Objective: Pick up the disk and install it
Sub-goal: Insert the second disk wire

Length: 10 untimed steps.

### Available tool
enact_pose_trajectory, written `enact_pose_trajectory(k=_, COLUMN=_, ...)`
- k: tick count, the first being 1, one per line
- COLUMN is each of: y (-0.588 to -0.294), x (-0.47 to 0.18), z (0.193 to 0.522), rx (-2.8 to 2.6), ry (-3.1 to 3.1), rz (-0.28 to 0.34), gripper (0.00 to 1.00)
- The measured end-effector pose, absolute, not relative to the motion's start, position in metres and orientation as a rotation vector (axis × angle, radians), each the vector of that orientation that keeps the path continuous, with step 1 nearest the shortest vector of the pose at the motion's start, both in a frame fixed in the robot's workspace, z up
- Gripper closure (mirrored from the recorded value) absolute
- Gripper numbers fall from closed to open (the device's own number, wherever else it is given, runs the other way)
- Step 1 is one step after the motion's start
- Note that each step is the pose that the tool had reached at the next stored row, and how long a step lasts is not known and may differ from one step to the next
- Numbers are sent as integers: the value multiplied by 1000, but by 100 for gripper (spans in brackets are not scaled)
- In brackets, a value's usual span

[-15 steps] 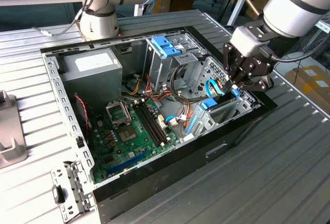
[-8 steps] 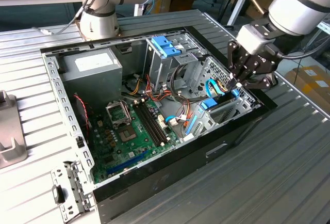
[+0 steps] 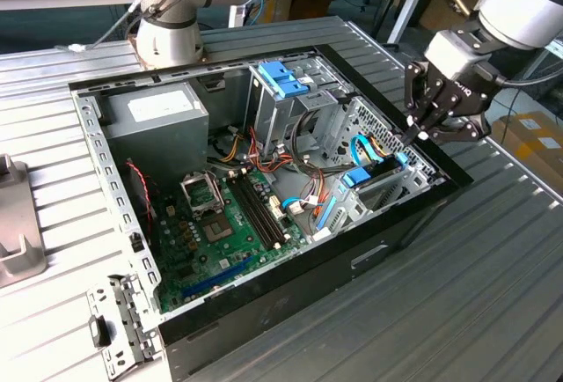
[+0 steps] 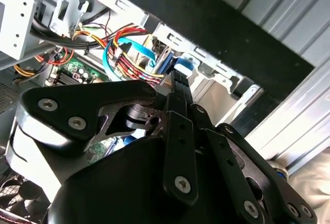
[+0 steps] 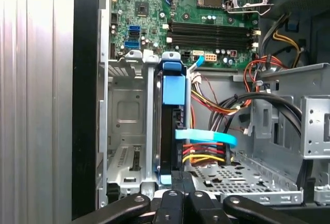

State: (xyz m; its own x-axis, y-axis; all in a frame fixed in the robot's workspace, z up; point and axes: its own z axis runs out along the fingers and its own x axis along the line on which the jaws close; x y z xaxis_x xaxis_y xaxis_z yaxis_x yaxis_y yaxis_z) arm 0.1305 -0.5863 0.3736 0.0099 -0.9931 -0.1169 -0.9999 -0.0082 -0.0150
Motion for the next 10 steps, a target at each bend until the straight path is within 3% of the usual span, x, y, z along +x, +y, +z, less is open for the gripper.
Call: enact_pose_trajectory(k=10, y=-586, x=136, z=378, rx=-2168, ry=2149, rz=121, gripper=90)
